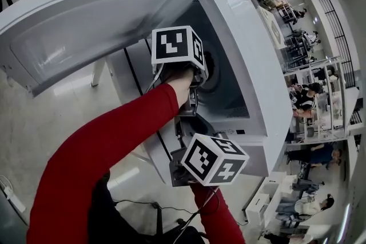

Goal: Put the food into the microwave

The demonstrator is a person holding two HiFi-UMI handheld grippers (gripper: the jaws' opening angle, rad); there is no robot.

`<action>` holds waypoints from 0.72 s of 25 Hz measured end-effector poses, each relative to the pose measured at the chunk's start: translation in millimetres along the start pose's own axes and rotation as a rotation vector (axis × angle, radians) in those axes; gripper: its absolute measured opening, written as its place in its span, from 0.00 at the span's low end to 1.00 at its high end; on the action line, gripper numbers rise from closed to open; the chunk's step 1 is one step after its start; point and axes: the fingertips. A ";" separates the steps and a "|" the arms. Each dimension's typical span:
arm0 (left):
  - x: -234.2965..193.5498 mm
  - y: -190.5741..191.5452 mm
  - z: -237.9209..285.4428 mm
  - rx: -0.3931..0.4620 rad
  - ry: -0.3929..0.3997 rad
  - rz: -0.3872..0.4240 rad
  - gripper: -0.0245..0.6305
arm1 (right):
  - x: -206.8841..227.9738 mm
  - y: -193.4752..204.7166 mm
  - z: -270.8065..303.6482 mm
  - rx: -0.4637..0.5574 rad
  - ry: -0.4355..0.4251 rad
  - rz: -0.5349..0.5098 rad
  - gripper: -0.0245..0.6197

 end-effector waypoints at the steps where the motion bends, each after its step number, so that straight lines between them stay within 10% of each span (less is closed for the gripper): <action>1: -1.1 -0.7 0.7 -0.003 -0.006 0.010 0.07 | -0.1 -0.6 1.0 0.000 0.000 -0.002 0.06; 18: -2.2 2.2 2.6 -0.017 -0.062 0.136 0.09 | -0.6 1.6 3.1 -0.010 -0.021 -0.023 0.06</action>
Point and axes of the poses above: the fingertips, and each gripper's own axes: z forward along the fingers, x to its right, y out of its underside, and after that the axes turned 1 degree about -z, right-handed
